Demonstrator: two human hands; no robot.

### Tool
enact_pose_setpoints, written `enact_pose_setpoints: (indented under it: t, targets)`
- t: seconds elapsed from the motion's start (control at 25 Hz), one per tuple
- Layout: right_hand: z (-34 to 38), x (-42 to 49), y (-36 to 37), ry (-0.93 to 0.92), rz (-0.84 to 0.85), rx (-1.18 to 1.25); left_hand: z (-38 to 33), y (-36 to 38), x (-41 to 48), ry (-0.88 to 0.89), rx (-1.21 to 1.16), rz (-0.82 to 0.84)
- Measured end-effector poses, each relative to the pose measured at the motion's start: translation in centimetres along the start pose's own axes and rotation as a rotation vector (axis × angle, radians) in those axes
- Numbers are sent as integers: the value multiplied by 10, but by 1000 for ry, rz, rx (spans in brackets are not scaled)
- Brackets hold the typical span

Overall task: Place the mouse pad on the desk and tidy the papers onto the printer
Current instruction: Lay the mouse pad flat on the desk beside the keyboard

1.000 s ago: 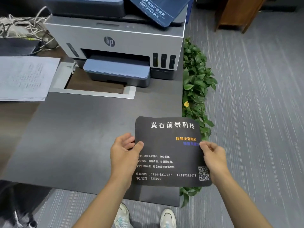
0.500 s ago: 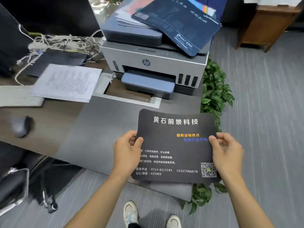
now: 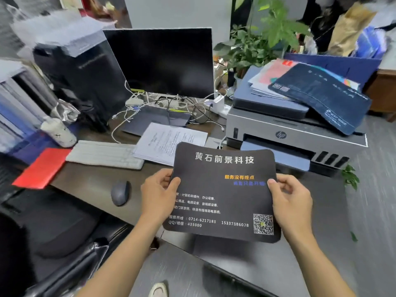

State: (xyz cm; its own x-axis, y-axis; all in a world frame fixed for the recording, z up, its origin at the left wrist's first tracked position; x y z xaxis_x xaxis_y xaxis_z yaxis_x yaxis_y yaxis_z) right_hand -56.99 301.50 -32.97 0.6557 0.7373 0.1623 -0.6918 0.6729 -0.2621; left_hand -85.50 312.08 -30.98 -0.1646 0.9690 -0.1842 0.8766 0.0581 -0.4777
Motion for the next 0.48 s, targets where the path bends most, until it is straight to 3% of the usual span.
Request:
enact_pose_setpoints:
  t: [0.2,0.48]
  targets:
    - [15,-29,115,95,-114,-62,38,-63,102,29,44,111]
    - [-15,-60,200,256,-177,-53,97,-80,187,17,213,187]
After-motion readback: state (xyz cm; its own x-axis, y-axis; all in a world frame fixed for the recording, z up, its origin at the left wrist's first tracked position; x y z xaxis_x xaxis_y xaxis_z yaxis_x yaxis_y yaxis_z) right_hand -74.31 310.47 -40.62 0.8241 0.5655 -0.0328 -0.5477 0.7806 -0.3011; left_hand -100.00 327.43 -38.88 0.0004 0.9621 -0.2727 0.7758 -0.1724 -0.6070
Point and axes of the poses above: each hand's wrist, its own x-axis towards the middle knuckle, its own y-axis out of the palm, z = x × y, the point moved 5 cm from there along x, towards the middle knuckle, and after that the axes turned 13 degrees about -y, right-handed, at the moved point
